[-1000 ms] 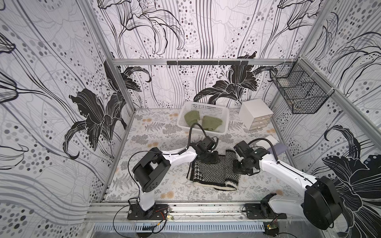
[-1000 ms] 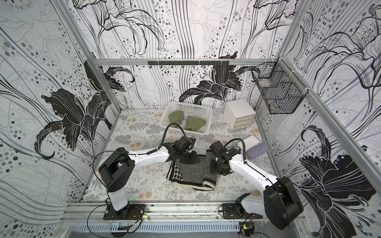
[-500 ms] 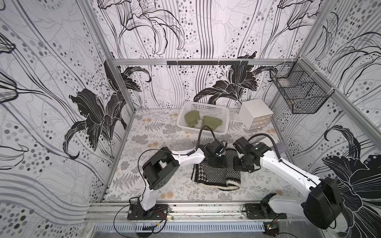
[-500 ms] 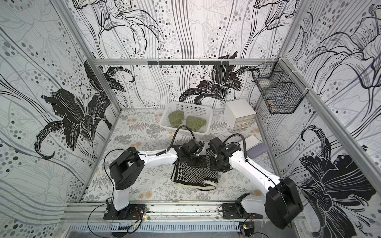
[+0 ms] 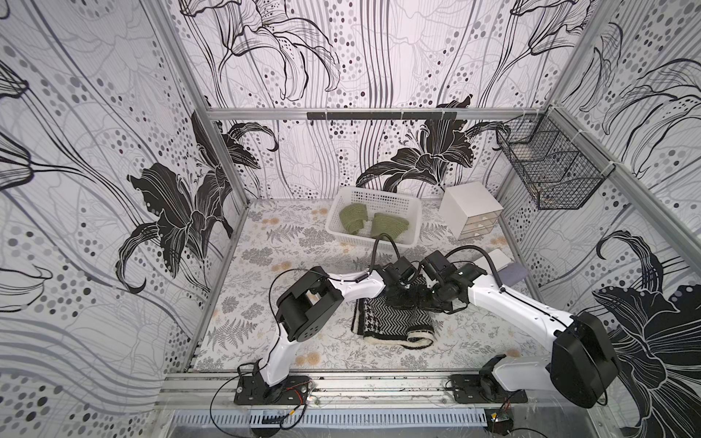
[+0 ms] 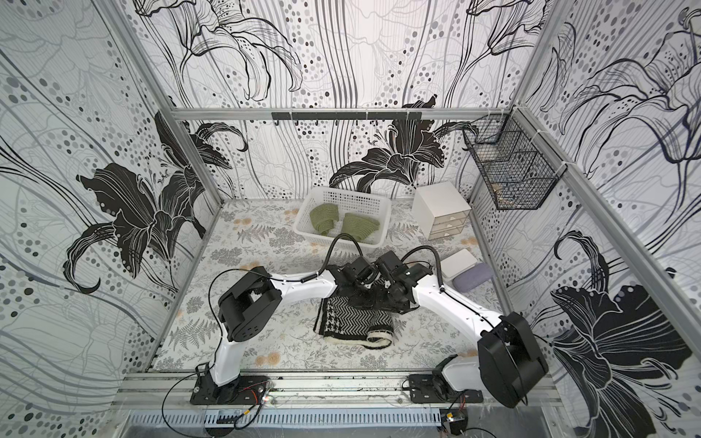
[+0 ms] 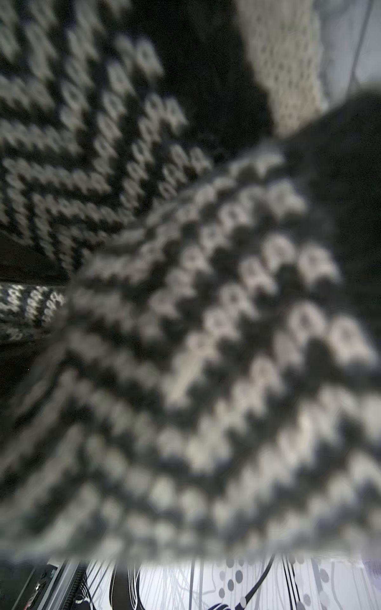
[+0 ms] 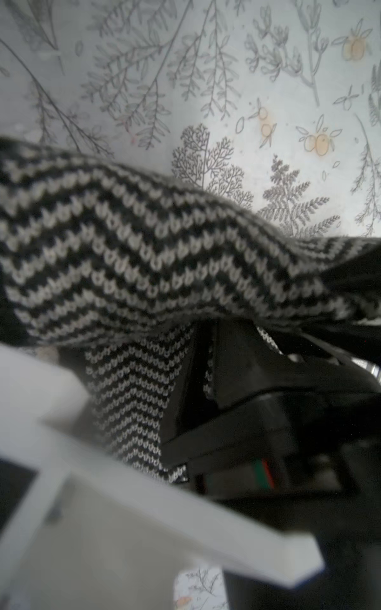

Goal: Roll up the scarf and place it into the basket
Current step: Roll the scarf at the center of the board.

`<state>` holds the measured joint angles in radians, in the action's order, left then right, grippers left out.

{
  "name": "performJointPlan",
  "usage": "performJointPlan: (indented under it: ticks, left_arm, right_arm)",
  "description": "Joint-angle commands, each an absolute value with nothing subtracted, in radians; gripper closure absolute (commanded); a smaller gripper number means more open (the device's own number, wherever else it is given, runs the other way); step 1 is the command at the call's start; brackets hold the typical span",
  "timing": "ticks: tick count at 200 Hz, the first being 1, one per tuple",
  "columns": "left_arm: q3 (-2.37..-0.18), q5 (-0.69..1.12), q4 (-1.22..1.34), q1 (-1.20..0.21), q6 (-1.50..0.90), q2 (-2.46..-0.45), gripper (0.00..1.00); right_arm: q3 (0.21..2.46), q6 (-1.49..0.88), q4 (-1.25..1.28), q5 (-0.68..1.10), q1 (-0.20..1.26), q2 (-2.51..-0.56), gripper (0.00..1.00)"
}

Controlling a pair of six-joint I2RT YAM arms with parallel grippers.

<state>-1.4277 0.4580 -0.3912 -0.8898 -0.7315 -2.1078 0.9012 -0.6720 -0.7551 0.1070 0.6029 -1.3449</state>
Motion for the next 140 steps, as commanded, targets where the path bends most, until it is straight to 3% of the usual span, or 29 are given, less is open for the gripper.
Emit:
performJointPlan:
  ticks: [1, 28, 75, 99, 110, 140]
  left_arm:
    - [-1.48, 0.465, -0.464, -0.892, -0.726, -2.178, 0.73]
    - [-1.507, 0.467, -0.489, -0.888, -0.736, -2.22, 0.75]
    - [-1.543, 0.482, -0.521, -0.886, -0.729, -2.268, 0.75]
    - [-1.555, 0.486, -0.528, -0.886, -0.726, -2.279, 0.75]
    - [-1.558, 0.488, -0.528, -0.887, -0.726, -2.285, 0.75]
    - [-1.553, 0.483, -0.524, -0.887, -0.727, -2.272, 0.76]
  right_arm:
    - [0.919, -0.691, -0.85, 0.025, 0.591, -1.322, 0.65]
    - [0.929, -0.814, -1.065, -0.218, 0.542, -1.262, 0.57]
    - [0.902, -0.89, -1.175, -0.46, 0.412, -1.14, 0.54]
    - [0.865, -0.806, -1.099, -0.424, 0.318, -1.228, 0.54]
    - [0.819, -0.752, -0.997, -0.314, 0.271, -1.27, 0.54]
    - [0.806, -0.692, -0.855, -0.162, 0.266, -1.333, 0.56]
